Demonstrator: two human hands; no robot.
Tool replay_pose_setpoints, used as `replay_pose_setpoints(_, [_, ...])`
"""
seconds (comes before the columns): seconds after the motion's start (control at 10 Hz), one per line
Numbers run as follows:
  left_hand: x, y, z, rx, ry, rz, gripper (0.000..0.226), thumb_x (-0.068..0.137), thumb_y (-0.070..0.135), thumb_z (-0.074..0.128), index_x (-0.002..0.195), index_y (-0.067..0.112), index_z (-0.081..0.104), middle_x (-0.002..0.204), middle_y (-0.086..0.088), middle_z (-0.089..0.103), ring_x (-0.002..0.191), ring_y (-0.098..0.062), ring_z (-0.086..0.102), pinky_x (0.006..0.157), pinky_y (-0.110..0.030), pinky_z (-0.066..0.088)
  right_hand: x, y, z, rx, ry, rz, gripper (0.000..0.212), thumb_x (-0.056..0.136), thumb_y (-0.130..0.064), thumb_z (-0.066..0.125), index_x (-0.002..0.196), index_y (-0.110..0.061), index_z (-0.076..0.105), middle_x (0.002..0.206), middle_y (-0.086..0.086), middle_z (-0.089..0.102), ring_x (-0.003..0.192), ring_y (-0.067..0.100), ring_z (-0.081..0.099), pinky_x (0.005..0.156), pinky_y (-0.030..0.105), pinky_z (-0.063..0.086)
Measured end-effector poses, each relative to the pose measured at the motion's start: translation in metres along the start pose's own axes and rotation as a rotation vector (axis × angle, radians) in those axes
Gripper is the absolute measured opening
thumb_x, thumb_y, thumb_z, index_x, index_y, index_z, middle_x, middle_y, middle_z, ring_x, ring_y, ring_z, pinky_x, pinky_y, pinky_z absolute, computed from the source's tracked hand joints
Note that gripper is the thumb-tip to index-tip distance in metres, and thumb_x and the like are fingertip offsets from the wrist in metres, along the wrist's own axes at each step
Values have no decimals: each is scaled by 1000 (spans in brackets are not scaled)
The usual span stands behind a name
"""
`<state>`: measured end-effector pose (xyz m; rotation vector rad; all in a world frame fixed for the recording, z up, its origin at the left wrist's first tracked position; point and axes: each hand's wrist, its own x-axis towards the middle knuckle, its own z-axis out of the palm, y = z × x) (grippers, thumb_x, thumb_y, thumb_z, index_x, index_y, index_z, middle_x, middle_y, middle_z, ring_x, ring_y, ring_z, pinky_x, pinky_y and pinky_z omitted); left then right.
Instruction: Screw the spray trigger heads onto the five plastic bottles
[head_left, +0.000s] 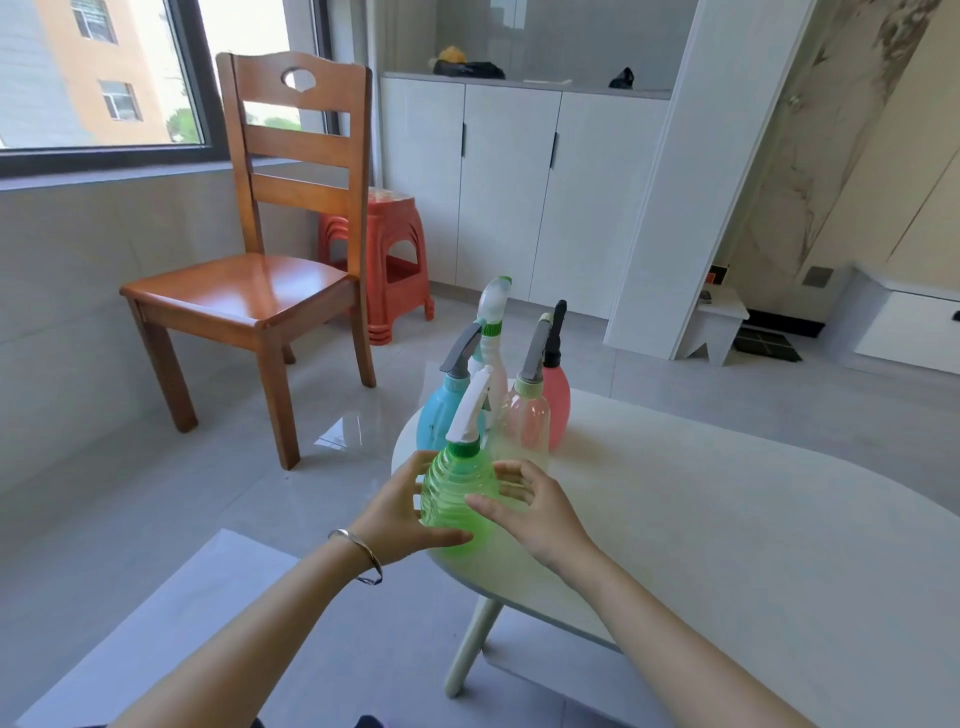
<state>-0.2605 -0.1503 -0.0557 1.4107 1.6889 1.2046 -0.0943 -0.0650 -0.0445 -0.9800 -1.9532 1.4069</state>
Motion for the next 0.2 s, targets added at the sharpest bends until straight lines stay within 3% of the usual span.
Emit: replay_pose_setpoints(0.2, [2, -3, 5, 4, 29, 22, 79, 62, 14, 87, 124, 25, 39, 119, 2, 55, 109, -7, 54, 79, -16, 53, 2, 5, -1, 36, -4, -1, 47, 69, -33, 81, 108, -27, 55, 114, -12, 60, 111, 7, 56, 99, 26, 44])
